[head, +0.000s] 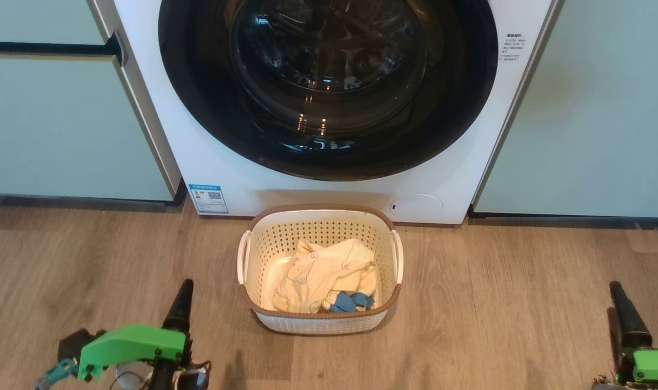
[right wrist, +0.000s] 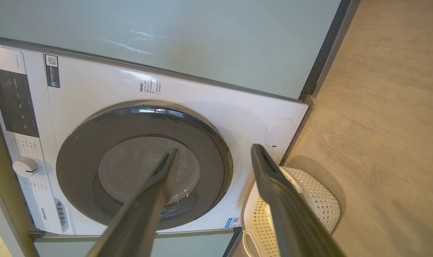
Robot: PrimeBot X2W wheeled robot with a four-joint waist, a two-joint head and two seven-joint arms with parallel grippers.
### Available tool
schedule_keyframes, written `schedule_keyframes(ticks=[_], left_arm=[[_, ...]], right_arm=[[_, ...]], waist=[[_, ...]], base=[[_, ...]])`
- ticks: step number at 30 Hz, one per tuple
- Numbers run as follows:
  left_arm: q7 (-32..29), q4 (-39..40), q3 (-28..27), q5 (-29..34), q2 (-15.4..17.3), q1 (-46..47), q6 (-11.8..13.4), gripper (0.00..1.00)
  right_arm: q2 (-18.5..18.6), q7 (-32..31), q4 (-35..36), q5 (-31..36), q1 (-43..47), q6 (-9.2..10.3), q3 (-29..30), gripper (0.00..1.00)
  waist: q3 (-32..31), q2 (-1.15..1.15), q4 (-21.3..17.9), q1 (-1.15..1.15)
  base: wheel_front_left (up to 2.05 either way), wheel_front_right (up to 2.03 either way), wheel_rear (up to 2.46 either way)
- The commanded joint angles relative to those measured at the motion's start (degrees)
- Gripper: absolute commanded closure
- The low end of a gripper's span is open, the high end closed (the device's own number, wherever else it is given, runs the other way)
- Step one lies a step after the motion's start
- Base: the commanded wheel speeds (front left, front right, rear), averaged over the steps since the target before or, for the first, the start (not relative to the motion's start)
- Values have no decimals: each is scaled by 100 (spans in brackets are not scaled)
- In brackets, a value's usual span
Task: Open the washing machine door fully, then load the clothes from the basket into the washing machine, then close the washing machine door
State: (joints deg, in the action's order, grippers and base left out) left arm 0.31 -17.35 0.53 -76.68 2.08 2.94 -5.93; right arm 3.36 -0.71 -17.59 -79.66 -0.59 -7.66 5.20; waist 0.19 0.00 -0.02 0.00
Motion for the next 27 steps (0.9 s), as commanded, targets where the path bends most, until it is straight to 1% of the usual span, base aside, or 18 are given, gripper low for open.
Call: schedule_keyframes(ticks=[1, 7, 19, 27], left_arm=[[76, 235, -41, 196, 95, 299, 17, 0], [179, 264, 0, 837, 72, 309, 83, 0], [383, 341, 170, 2262, 117, 357, 197, 0], [520, 310, 263, 3016, 126, 410, 296, 0]], right_arm=[[161, 69, 208, 166, -329, 5, -44, 0], [225, 223, 177, 910, -374, 6, -56, 0], [236, 458, 232, 2424, -453, 8, 21, 0], [251, 575, 278, 3220, -488, 9, -21, 0]], waist=[[2, 0, 2, 0], [-1, 0, 4, 0], [-4, 0, 9, 0], [-3, 0, 9, 0]], base=[[0, 0, 0], [0, 0, 0], [0, 0, 0], [0, 0, 0]])
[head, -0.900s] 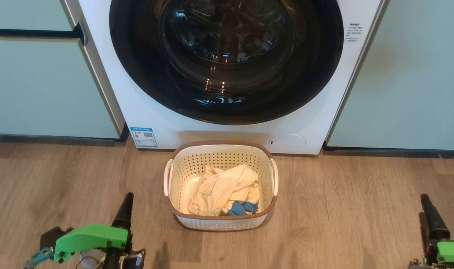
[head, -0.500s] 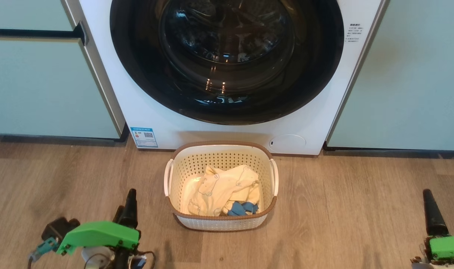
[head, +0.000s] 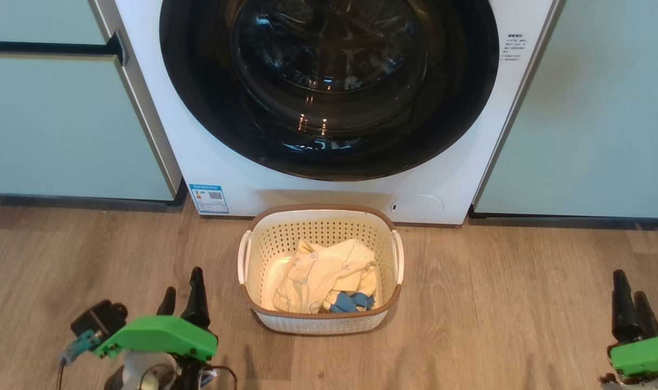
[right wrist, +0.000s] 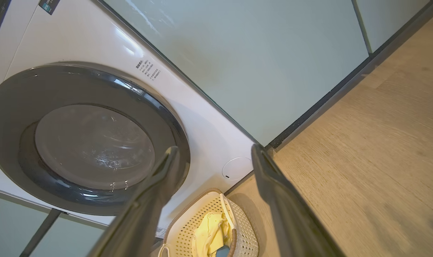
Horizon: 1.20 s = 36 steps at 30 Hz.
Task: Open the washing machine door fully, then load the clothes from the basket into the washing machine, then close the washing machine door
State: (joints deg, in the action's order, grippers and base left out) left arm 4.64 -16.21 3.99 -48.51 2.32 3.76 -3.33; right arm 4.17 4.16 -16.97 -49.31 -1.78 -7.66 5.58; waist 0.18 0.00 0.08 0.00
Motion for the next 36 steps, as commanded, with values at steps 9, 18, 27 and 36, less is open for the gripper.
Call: schedule_keyframes(ticks=[9, 18, 27, 36], left_arm=[[223, 163, 13, 828, 102, 361, 86, 0], [376, 106, 98, 1465, 93, 449, 170, 0], [530, 29, 209, 2086, 89, 517, 241, 0], [683, -42, 310, 2711, 96, 604, 297, 0]], right_arm=[[203, 178, 259, 833, -395, 10, -187, 0], [270, 259, 320, 1373, -459, 12, -330, 0], [374, 372, 338, 1999, -491, 13, -460, 0], [454, 510, 332, 2597, -528, 14, -525, 0]], waist=[[-14, 0, -3, 0], [-18, 0, -1, 0], [-28, 0, 5, 0], [-25, 0, 18, 0]], base=[[0, 0, 0], [0, 0, 0], [0, 0, 0], [0, 0, 0]])
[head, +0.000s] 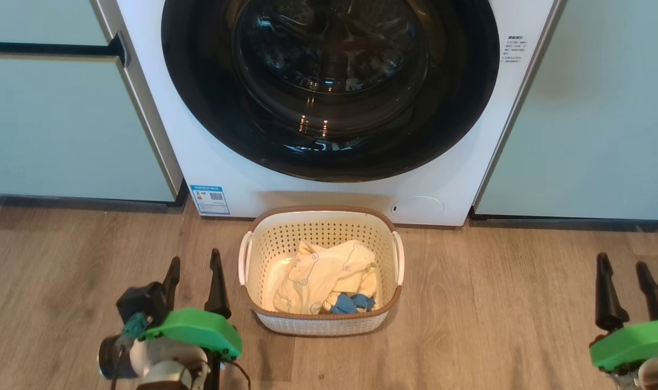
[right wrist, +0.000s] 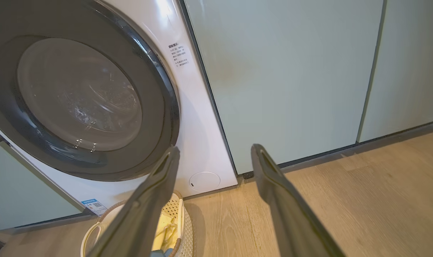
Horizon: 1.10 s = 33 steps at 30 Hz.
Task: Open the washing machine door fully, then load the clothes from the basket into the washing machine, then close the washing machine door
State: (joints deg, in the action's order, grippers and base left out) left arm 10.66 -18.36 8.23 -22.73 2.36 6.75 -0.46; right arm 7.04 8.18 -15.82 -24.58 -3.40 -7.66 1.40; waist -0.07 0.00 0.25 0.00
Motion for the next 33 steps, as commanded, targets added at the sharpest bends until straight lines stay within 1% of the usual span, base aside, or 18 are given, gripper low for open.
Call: schedule_keyframes(ticks=[1, 15, 17, 21, 33], left_arm=[[98, 167, -103, 199, 94, 313, 12, 0], [319, 94, 63, 1069, 99, 412, 98, 0], [371, 57, 136, 1288, 120, 440, 74, 0], [434, 57, 184, 1528, 124, 473, 87, 0], [434, -39, 161, 1425, 112, 474, 118, 0]], right_arm=[[177, 124, 220, 189, -370, 15, -115, 0], [249, 298, 300, 1035, -398, 16, -210, 0], [262, 333, 330, 1226, -405, 17, -225, 0], [277, 374, 365, 1449, -405, 17, -233, 0], [255, 387, 366, 1413, -374, 17, -182, 0]], waist=[[1, 0, 3, 0], [0, 0, 25, 0], [3, 0, 28, 0], [9, 0, 33, 0], [5, 0, 30, 0]], base=[[0, 0, 0], [0, 0, 0], [0, 0, 0], [0, 0, 0], [0, 0, 0]])
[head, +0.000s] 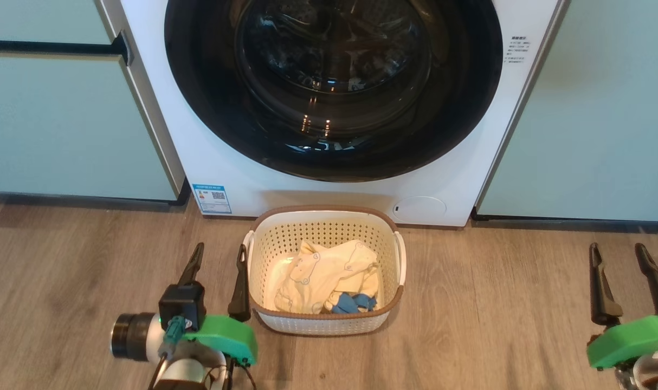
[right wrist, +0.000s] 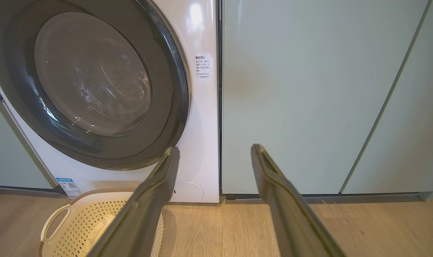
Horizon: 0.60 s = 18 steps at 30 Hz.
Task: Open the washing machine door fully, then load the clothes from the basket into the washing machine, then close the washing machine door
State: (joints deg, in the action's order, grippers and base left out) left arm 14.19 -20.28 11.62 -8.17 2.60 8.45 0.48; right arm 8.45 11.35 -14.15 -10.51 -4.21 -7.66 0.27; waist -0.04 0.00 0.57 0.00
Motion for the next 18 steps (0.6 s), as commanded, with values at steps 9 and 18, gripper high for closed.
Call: schedule_keyframes(ticks=[9, 18], left_arm=[[81, 77, -145, -31, 109, 333, 24, 0], [81, 34, -62, 11, 145, 360, 11, 0]], right_arm=[[102, 62, 227, 11, -291, 17, -54, 0], [99, 74, 244, 2, -286, 17, -41, 0]], waist=[[11, 0, -8, 0], [8, 0, -13, 0]], base=[[1, 1, -1], [44, 44, -89]])
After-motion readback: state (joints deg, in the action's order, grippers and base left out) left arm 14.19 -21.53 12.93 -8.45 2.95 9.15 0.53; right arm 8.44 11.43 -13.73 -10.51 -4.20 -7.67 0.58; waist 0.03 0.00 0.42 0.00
